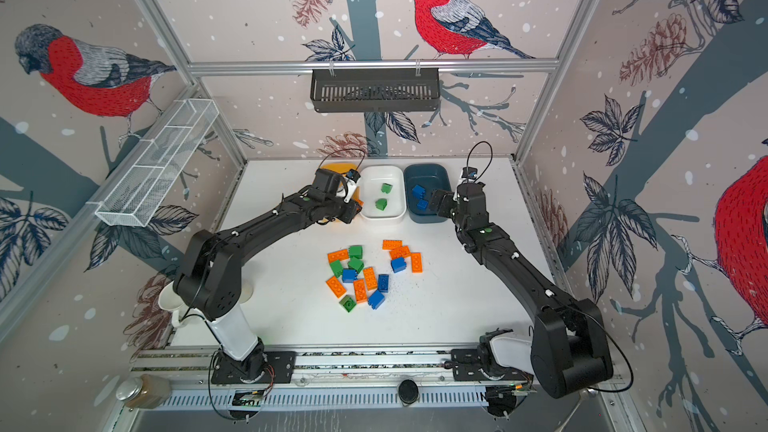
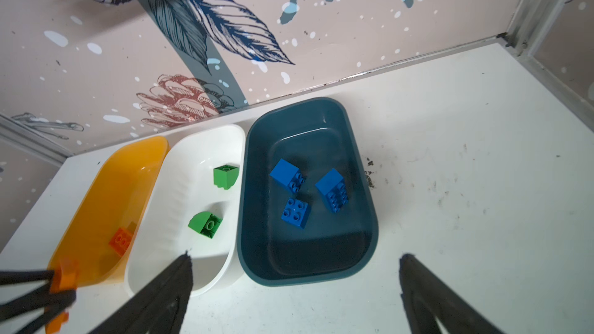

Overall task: Sort the legos into containers by color
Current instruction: 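Lift the orange brick with the left gripper and carry it over the yellow bin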

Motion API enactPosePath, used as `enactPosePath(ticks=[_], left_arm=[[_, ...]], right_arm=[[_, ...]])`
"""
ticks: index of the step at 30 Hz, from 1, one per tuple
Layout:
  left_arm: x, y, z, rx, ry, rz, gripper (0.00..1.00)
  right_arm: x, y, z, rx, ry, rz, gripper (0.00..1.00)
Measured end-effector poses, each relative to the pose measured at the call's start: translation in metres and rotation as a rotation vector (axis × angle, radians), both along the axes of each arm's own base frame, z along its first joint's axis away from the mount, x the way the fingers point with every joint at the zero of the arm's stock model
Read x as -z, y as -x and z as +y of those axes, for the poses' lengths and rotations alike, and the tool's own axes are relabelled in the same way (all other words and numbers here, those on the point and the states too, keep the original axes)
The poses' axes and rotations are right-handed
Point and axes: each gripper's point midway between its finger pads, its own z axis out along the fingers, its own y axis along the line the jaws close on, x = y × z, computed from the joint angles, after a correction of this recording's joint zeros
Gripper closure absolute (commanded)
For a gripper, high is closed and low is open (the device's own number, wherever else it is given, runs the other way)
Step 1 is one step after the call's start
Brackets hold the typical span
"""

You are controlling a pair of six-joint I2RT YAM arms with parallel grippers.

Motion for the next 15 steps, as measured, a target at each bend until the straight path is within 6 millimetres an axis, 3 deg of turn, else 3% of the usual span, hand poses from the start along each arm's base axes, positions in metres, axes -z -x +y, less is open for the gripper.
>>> enactPosePath(ticks=[4, 10, 15], left_arm=[[0.0, -0.037, 0.032, -0.221, 0.039, -0.03, 0.73], [0.004, -0.081, 0.056, -0.453, 0.078, -0.04, 0.72], [0.021, -0.114, 0.077, -0.607, 0.1, -0.017, 0.69]], right_arm=[[0.003, 0.002, 0.013, -0.03, 0.005, 0.01, 0.0], [0.003, 0.004, 0.015, -0.024, 0.016, 0.011, 0.01], [0.008, 0.007, 0.01, -0.002, 0.028, 0.033, 0.01]])
